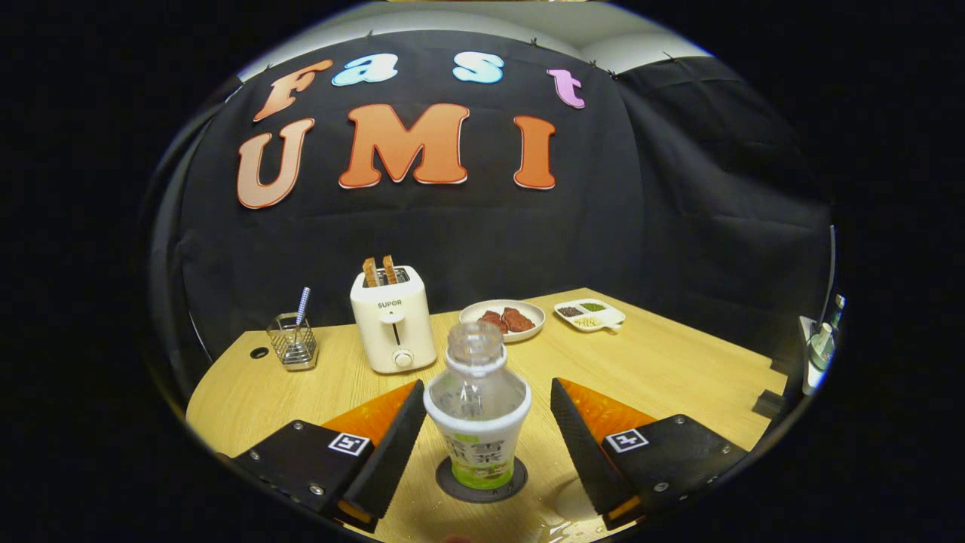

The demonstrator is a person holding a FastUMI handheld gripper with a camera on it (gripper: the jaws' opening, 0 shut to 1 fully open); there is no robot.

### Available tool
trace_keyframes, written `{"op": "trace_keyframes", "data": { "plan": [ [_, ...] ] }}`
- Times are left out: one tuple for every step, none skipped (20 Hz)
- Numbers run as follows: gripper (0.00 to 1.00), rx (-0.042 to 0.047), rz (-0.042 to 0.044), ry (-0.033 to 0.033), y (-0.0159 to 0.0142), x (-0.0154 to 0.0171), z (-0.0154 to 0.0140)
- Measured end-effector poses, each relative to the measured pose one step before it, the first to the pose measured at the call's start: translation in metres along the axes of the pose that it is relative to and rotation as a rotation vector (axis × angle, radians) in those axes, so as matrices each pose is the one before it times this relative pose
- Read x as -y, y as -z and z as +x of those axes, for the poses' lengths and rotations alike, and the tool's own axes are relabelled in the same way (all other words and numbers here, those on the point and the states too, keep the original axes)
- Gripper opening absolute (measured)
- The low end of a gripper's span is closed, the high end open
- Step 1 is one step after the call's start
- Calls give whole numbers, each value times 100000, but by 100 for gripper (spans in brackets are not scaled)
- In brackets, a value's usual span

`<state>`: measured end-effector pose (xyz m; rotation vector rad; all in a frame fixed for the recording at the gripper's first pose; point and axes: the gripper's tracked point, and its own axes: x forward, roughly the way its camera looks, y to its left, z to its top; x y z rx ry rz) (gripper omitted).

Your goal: Take the bottle from table, then pour the juice into the cup, finally place the bottle on the coaster

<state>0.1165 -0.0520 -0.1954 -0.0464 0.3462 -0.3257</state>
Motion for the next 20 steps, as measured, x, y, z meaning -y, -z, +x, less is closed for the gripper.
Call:
{"op": "trace_keyframes", "data": {
  "plan": [
    [97, 2436, -35, -2113, -1311, -628, -938],
    [98, 1541, -375, -2395, -1038, -767, -900],
    [97, 1010, -792, -2152, -904, -697, -940],
    [97, 771, -946, -1712, -1067, -727, -977],
    [98, 970, -367, -1907, -1123, -878, -1003],
    [98, 1608, 1154, -2808, -1278, -1223, -1089],
    [97, 1567, 1855, -3622, -1219, -1453, -1022],
    [97, 900, 1911, -3430, -1084, -1410, -1109],
    [97, 883, 1553, -2849, -847, -1170, -1182],
    [98, 1345, 917, -2337, -983, -786, -987],
    [97, 1683, 34, -1949, -1012, -871, -959],
    [97, 1509, -416, -1474, -872, -808, -962],
    [97, 1414, -701, -1066, -745, -586, -998],
    [97, 852, -754, -874, -513, -613, -771],
    [97, 532, -734, -493, -420, -476, -766],
    [97, 1090, -746, -517, -549, -419, -884],
    [97, 713, -289, -801, -414, -534, -799],
    [97, 746, -215, -1260, -234, -512, -742],
    [97, 693, -38, -1248, -261, -377, -759],
    [97, 798, -271, -985, -269, -419, -511]
  ]
}}
